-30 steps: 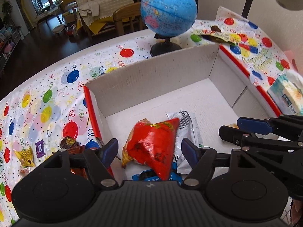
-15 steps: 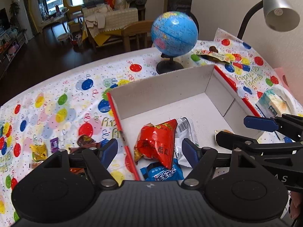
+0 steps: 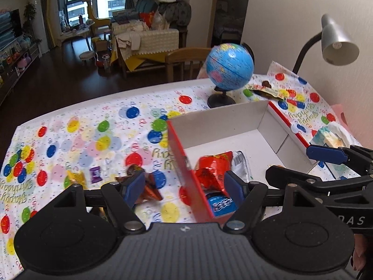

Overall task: Organize snacks
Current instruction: 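Move both tools back over the remaining snacks on the table, then grasp the copper foil-wrapped sweet with the right tool while the left tool grasps the sausage stick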

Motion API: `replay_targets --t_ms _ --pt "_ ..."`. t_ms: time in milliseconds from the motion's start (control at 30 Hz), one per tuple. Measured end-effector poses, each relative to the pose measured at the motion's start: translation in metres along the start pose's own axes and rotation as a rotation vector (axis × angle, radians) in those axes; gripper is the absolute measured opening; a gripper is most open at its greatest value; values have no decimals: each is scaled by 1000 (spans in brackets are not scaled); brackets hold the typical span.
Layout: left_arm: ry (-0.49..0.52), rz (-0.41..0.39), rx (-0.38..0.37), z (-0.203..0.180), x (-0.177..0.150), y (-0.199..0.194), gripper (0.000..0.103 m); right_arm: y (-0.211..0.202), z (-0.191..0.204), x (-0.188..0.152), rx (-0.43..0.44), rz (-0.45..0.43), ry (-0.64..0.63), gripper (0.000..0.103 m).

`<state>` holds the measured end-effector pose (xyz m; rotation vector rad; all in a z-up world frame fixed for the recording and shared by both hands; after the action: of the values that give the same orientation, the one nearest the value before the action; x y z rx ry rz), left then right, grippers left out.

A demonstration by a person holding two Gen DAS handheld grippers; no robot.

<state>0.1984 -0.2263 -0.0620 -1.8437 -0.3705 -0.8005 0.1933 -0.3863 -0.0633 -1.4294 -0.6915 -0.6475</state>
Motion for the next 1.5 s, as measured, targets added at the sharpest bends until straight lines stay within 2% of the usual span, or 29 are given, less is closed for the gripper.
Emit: replay_targets --t_ms 100,200,567,900,1200,1500 --pt "-8 -17 0 15 -6 -18 75 -11 20 0 4 -20 6 98" --pt "-10 -38 8 32 -13 -37 81 -18 40 0 10 -42 17 102" --pt "-57 -58 28 106 -45 -89 83 -29 120 -14 22 -64 18 103" --pt "-102 -54 59 171 -71 -114 83 -24 173 -34 -1 -45 1 103" --pt "-133 -4 86 207 -88 -103 83 -5 189 -44 -44 -25 -46 103" --pt "-206 73 132 240 -104 -63 83 46 183 -50 -52 47 -92 103"
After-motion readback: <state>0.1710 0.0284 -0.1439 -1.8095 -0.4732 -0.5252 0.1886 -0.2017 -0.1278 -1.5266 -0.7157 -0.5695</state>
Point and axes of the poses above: each gripper's, at about its wrist camera, not at the fingertips, and y roughly the way its jaws point, z to its left, x to its top, the point moved 8 cm from there along y, roughly the way its jaws point, and after that the axes turned 13 degrees about -x, right-handed, at the moved point
